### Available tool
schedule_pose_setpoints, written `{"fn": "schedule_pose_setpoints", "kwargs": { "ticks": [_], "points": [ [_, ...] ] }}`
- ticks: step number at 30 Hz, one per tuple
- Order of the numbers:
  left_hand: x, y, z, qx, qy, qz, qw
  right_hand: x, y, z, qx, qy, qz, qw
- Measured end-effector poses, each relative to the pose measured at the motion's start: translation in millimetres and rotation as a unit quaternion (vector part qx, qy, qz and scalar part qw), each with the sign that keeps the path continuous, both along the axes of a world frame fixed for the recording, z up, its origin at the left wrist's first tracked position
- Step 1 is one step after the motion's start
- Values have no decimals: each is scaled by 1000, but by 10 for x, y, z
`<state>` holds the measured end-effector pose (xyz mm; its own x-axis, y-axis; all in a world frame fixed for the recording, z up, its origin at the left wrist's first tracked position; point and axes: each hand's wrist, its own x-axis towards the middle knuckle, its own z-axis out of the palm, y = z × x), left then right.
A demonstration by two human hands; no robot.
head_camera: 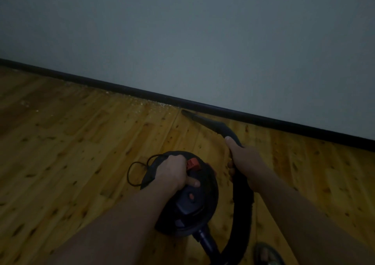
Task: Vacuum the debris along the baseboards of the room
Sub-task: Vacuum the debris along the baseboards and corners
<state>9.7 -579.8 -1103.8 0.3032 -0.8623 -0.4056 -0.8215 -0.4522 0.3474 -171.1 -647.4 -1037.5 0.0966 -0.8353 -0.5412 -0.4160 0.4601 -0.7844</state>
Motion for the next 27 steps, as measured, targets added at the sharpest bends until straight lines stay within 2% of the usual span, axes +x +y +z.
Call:
{"fn": "schedule_pose_setpoints", "kwargs": {
  "ticks": [5, 10, 27],
  "points": [
    [345, -162, 16, -6, 4, 9, 1000, 355, -177, 49, -15, 22, 7, 1000],
    [619, -234, 29, -21, 16, 23, 999, 562, -232, 169, -19, 8, 31, 999],
    [557, -155, 13, -4, -14, -9, 1000, 612, -16, 102, -37, 9, 17, 999]
  ]
}}
